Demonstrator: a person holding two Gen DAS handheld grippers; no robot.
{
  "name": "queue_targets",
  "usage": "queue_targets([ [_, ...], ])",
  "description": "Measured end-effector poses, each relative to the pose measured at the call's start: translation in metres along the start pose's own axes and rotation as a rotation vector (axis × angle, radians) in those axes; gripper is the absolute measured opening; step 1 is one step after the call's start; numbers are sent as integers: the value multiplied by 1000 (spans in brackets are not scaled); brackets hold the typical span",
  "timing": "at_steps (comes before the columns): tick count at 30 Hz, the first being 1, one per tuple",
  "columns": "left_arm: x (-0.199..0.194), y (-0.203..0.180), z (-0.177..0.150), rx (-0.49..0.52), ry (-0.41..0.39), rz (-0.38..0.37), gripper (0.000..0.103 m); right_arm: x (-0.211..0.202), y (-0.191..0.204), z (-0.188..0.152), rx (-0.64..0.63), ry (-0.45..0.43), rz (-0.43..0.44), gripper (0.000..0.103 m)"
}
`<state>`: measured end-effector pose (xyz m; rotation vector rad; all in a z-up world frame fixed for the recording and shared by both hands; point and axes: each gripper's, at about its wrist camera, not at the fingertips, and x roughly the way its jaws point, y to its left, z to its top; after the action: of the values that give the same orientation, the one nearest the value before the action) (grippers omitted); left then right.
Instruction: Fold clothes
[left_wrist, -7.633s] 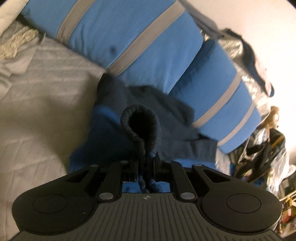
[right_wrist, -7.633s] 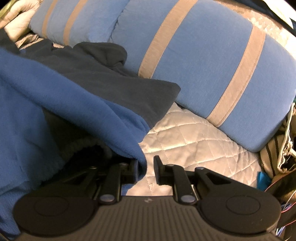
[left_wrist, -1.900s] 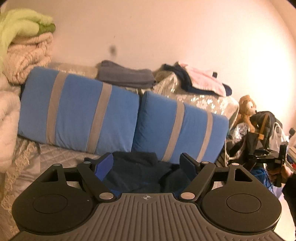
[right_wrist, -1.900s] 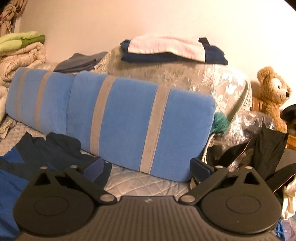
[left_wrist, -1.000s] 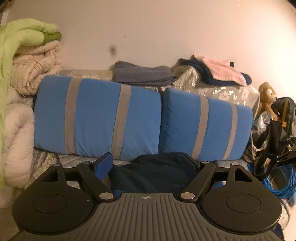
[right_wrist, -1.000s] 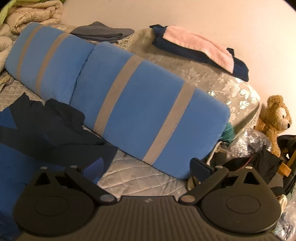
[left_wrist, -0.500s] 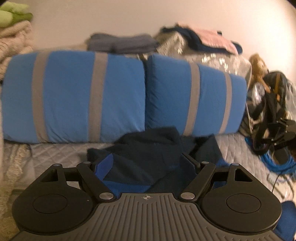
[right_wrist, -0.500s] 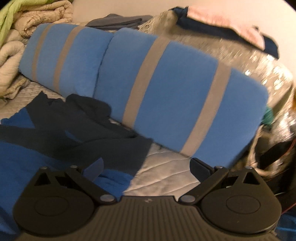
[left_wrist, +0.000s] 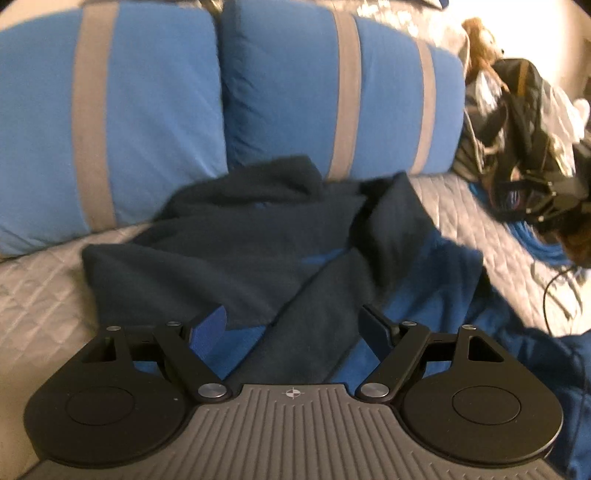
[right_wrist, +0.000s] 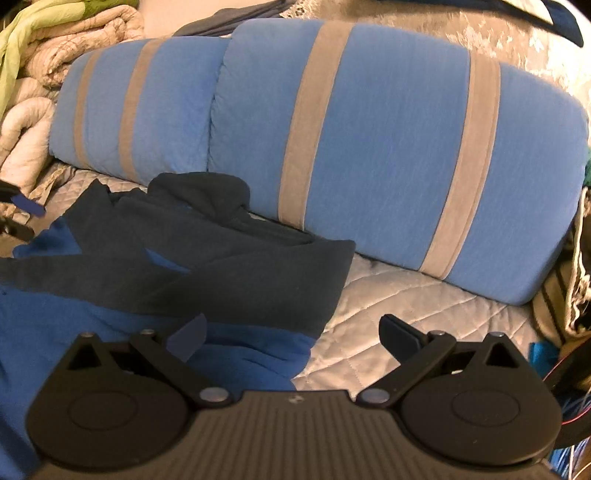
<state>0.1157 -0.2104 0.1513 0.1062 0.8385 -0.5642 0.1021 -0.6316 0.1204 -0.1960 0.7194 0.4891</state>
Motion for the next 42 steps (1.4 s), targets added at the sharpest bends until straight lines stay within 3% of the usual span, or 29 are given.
queue_targets([
  [4,26,5,-4,7,35,-23,71,7,-5,-5,31,-7,25,103],
  [6,35,8,-5,-11,52,-32,58,10,-7,-8,37,-8,40,103],
  [10,49,9,-8,-30,73,-53,46,21,-8,-15,40,8,52,103],
  [11,51,8,-9,-28,77,-55,40,23,-8,-16,42,15,52,103],
  [12,53,7,-10,-26,81,-55,25,27,-8,-18,45,22,52,103],
  [14,52,4,-12,-11,88,-33,7,35,-10,-22,63,38,46,103],
  [24,19,1,-11,13,29,51,5,67,-36,-55,285,128,41,99],
  [27,19,3,-11,9,41,75,5,68,-41,-69,329,150,52,87],
  [34,34,-9,-11,45,94,133,5,60,-44,-90,409,135,167,33],
  [42,38,-15,-13,87,144,197,5,53,-42,-95,407,109,187,24],
])
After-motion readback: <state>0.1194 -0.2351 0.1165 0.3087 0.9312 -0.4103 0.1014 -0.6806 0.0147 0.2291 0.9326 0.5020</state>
